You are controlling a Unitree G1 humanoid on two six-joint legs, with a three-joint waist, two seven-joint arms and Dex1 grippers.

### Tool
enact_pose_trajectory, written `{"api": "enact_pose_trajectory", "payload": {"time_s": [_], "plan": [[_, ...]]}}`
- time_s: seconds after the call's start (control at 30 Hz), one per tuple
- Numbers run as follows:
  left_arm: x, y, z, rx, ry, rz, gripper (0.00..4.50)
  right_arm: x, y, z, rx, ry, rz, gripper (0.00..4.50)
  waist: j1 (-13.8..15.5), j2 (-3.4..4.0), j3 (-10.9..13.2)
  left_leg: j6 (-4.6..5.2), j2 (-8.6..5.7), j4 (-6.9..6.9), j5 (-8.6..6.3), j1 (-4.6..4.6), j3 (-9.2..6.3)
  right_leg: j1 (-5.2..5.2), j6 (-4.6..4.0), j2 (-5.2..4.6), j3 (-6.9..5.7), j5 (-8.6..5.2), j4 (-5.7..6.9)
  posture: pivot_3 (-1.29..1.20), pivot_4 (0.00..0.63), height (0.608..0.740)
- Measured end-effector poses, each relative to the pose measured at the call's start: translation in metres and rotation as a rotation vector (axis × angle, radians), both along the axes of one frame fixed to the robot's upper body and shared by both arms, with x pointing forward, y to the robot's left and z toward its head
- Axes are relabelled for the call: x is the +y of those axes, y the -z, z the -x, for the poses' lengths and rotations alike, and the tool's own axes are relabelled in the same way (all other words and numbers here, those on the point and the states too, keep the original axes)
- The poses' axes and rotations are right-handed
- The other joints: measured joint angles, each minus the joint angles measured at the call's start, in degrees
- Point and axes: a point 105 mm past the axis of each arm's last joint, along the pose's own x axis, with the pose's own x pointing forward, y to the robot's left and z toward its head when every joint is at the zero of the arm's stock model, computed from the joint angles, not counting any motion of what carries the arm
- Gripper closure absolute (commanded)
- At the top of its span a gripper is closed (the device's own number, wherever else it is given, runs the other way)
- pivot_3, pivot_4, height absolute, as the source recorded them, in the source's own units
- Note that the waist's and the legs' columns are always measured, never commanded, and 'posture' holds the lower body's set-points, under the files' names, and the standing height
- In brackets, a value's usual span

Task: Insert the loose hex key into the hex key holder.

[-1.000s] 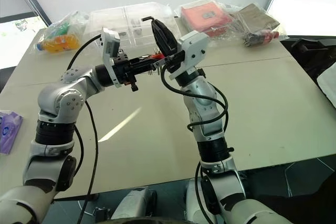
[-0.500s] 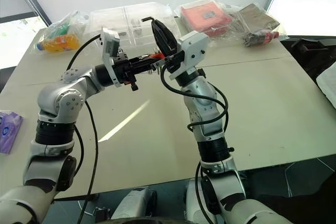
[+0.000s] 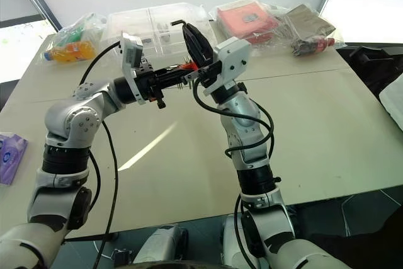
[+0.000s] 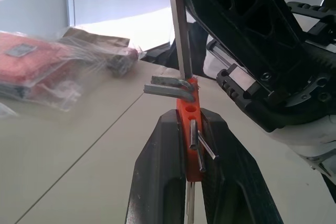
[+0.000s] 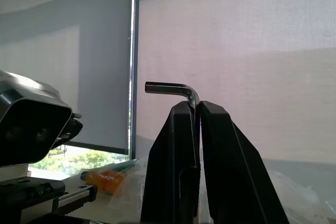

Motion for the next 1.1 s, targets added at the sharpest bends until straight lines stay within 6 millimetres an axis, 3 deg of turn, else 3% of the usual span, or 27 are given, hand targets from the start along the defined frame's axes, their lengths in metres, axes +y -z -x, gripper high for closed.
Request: {"api": "enact_pose_trajectory", "payload": {"time_s": [1.1], "plan": [[-0.0006,-0.0011,-0.0014,0.065,-0.012,0.052,4.50,-0.0024,-0.0006,0.0000,-0.019,0.014,-0.001,4.47,0.01,0.00,0.00,0.00,0.00,0.00,0.00,0.00,0.00,0.00,0.00,0.00,0.00,0.00,0.00,0.00,0.150,0.740]]}}
